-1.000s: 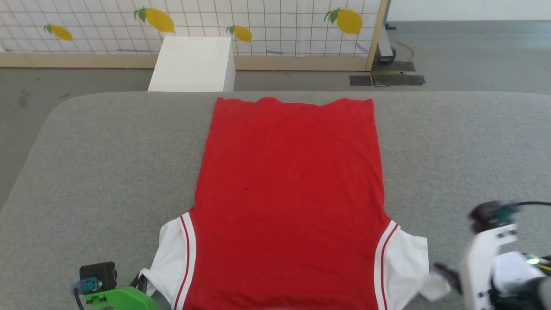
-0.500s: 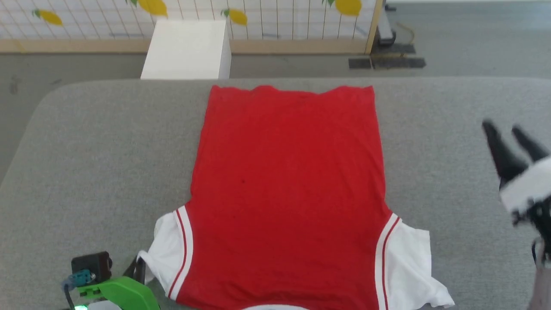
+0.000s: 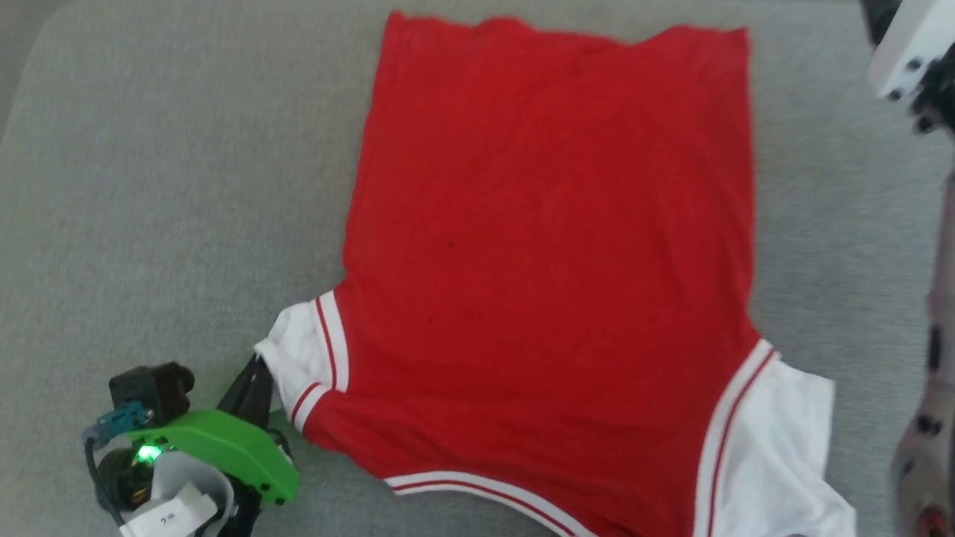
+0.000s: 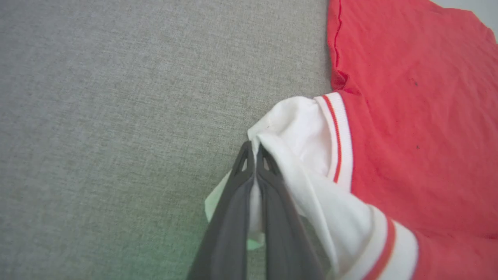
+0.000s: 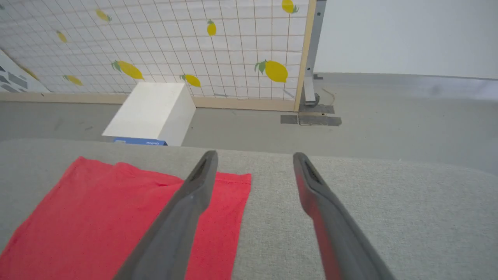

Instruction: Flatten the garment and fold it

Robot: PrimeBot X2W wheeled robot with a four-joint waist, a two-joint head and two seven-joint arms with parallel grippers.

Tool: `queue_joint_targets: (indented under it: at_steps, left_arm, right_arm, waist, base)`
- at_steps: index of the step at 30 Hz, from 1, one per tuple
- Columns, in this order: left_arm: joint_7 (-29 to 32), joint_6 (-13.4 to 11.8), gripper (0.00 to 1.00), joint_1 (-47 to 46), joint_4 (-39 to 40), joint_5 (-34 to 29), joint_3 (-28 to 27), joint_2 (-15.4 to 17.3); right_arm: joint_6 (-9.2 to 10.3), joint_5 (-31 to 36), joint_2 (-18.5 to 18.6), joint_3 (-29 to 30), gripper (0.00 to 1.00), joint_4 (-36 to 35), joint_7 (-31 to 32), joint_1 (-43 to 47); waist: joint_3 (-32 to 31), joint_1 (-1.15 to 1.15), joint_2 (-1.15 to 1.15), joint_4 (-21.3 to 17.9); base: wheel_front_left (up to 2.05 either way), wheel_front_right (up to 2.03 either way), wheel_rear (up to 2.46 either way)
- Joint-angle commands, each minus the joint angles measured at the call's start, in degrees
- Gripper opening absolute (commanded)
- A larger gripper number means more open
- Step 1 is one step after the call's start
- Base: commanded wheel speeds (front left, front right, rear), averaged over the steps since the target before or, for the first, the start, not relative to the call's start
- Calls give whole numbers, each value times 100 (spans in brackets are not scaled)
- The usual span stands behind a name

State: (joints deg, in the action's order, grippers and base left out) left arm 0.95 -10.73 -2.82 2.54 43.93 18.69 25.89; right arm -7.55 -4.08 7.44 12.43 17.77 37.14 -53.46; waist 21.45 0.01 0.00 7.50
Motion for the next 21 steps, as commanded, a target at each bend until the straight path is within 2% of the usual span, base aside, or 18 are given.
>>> queue_joint_targets:
  at_steps: [1, 7, 10, 14, 21]
  left_arm:
    - [-15, 44, 0, -140, 44, 26, 8, -36]
    - [-61, 151, 0, -361, 151, 16, 80, -106]
    - [-91, 196, 0, -445, 184, 24, 109, -151]
    - [-119, 217, 0, -490, 215, 19, 158, -201]
    - [-100, 240, 0, -519, 321, 10, 266, -257]
  right_arm:
    - [6, 149, 141, -61, 100, 105, 169, -200]
    - [6, 656, 449, -137, 100, 455, 1171, -931]
    - [6, 845, 476, -150, 100, 556, 1655, -1159]
    - [6, 1161, 480, -226, 100, 660, 2399, -1244]
    - [6, 1422, 536, -453, 100, 495, 3333, -1228]
  waist:
    - [880, -1, 0, 722]
    - [1383, -1, 0, 1073]
    - [1584, -1, 0, 1169]
    - [1737, -1, 0, 1208]
    - [1871, -1, 0, 1236]
  base:
    - [0, 0, 0]
    - [0, 0, 0]
    - [0, 0, 0]
    - [0, 0, 0]
    - [0, 0, 0]
